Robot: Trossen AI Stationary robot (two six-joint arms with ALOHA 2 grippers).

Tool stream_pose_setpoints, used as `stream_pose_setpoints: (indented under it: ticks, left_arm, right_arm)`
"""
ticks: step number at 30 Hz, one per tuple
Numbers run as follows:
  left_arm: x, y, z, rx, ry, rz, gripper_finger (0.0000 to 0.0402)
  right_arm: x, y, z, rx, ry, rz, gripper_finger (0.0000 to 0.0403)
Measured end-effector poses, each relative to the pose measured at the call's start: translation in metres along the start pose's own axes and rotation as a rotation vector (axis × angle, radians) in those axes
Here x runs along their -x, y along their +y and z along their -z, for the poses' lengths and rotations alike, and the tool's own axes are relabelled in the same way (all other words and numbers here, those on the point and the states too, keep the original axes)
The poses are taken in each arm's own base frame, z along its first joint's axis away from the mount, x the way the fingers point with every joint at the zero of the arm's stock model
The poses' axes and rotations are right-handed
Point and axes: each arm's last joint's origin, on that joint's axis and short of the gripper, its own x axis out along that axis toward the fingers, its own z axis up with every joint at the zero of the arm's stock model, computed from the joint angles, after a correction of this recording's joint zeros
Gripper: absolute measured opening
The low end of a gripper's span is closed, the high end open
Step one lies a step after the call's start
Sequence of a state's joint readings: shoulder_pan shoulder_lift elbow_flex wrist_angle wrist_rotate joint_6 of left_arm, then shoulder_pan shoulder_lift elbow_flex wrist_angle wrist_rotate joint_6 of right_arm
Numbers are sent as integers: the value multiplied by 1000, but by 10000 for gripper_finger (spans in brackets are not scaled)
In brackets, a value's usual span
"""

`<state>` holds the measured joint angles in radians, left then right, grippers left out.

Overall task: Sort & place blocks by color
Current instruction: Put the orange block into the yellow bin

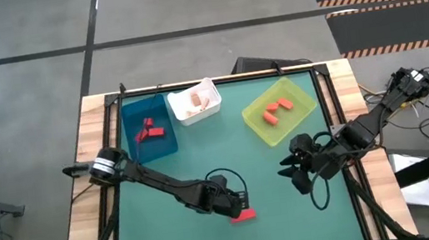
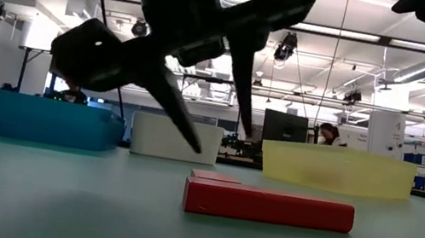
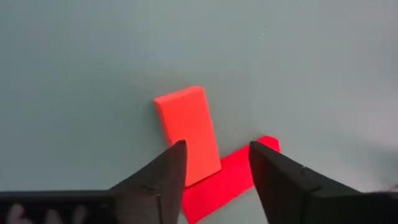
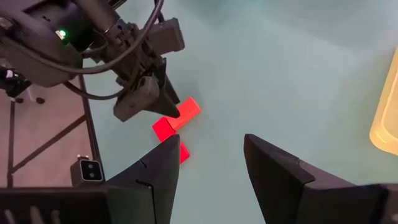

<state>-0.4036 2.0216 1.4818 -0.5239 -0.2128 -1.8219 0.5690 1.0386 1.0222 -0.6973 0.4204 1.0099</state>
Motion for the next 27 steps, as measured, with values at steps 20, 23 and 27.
stream_pose_setpoints:
  ticks: [20,23,27]
  left_arm:
    - [-32,18,1,-72,-64,-104,210]
    - [-31,22,0,-85,-65,-141,182]
    - [-31,28,-3,-131,-78,-208,139]
  right_arm:
    - [-2,-1,2,-19,5,8,169]
    - [-2,-1,2,-19,6,9,169]
    - [-2,-1,2,-18,6,9,169]
